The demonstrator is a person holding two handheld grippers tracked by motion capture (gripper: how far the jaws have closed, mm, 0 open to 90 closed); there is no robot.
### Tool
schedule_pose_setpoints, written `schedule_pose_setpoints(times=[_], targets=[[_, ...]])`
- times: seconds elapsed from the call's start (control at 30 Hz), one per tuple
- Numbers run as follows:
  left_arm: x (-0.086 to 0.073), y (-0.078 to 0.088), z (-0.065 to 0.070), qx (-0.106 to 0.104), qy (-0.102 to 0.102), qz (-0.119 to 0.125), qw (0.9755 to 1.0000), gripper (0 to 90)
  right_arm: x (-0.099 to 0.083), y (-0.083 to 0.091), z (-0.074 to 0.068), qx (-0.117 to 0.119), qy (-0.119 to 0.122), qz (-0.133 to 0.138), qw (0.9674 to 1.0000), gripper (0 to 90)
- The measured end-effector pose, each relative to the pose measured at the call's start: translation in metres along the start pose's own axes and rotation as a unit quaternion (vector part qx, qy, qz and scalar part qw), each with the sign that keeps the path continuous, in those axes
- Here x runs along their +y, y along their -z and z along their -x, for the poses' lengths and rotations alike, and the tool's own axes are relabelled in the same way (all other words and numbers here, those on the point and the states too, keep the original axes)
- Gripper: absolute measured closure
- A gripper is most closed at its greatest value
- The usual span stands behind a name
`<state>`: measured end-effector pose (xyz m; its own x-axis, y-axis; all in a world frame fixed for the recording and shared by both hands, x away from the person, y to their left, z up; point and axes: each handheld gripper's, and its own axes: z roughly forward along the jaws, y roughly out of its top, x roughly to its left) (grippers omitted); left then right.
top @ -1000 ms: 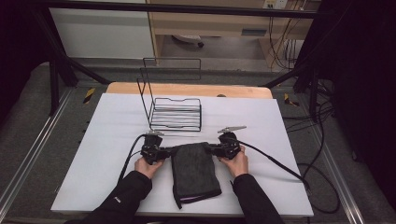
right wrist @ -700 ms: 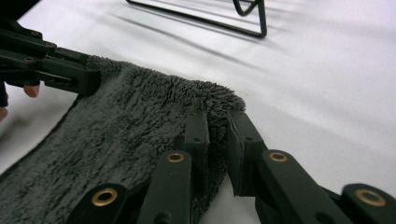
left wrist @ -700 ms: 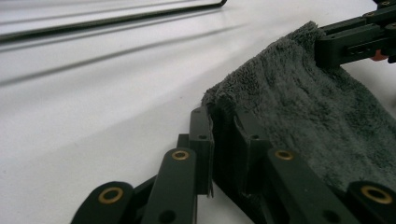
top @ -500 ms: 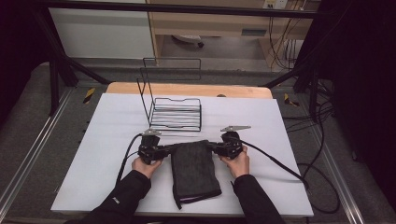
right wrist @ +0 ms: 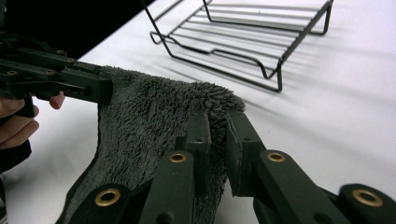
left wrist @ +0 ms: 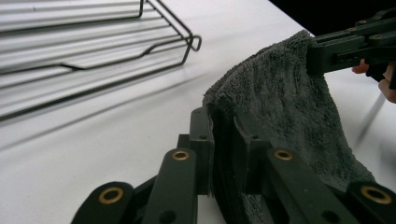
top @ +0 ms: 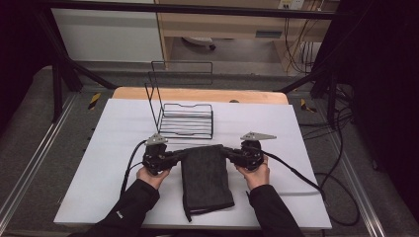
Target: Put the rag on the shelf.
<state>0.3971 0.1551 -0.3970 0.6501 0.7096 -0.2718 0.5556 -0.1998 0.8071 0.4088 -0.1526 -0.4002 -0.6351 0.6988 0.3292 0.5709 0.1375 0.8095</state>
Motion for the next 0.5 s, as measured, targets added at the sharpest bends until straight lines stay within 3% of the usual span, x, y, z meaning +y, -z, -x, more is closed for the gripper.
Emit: schedule_pose_setpoints(times=[0.5], targets=[[0.016,0.027,0.015,0.007,-0.028,0.045,0.9986,79.0,0.013,0.02,-0.023,-0.006,0.038,0.06,0.9975,82.1]])
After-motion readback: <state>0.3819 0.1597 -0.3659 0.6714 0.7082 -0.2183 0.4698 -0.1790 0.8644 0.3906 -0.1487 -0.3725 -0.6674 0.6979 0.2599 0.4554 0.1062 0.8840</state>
